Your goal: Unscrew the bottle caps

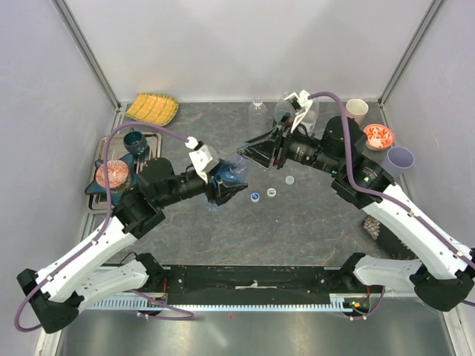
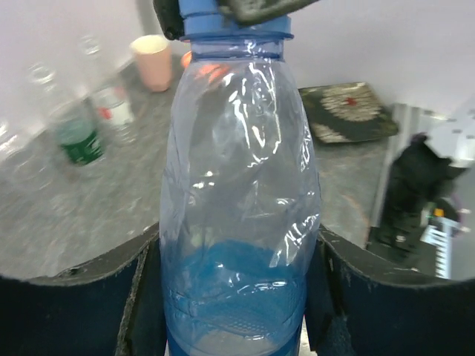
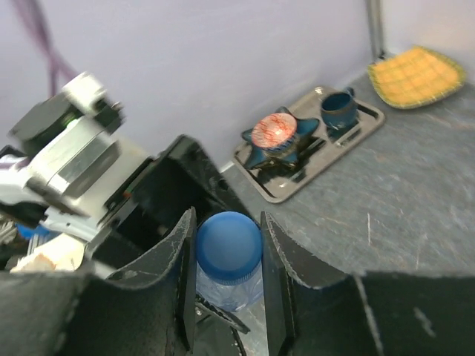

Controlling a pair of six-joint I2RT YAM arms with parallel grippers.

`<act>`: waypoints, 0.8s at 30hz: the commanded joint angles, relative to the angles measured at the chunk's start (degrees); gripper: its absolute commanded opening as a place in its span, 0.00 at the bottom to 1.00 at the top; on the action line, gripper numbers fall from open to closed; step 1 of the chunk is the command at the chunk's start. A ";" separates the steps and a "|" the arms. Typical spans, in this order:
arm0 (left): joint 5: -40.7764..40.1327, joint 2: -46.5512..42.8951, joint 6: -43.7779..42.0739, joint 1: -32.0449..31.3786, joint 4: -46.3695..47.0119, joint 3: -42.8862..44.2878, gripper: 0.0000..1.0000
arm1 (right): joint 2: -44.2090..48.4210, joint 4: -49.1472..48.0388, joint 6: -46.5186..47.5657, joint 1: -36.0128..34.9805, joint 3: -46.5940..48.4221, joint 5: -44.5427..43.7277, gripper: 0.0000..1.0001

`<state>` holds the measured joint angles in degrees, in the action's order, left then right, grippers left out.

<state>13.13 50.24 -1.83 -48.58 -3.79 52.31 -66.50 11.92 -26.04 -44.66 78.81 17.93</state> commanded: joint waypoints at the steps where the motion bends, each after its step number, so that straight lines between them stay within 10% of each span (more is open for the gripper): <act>1: 36.14 1.17 12.59 6.38 6.58 6.39 0.40 | 1.01 -2.68 6.53 0.28 0.13 20.08 0.00; 5: 55.47 5.30 24.57 10.96 16.67 6.13 0.42 | 3.92 -10.24 5.21 0.28 -3.92 30.13 0.00; 15: 66.33 14.01 49.01 11.22 47.28 3.41 0.43 | 4.89 -13.77 9.25 0.19 -6.29 46.48 0.00; 24: 66.24 14.54 45.35 11.22 40.64 4.37 0.44 | 2.60 -13.24 8.99 0.28 -7.62 45.09 0.00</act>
<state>83.46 65.69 43.07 -37.58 37.34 54.76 -61.95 -6.83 -16.49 -43.33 73.49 58.17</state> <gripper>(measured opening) 0.633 0.385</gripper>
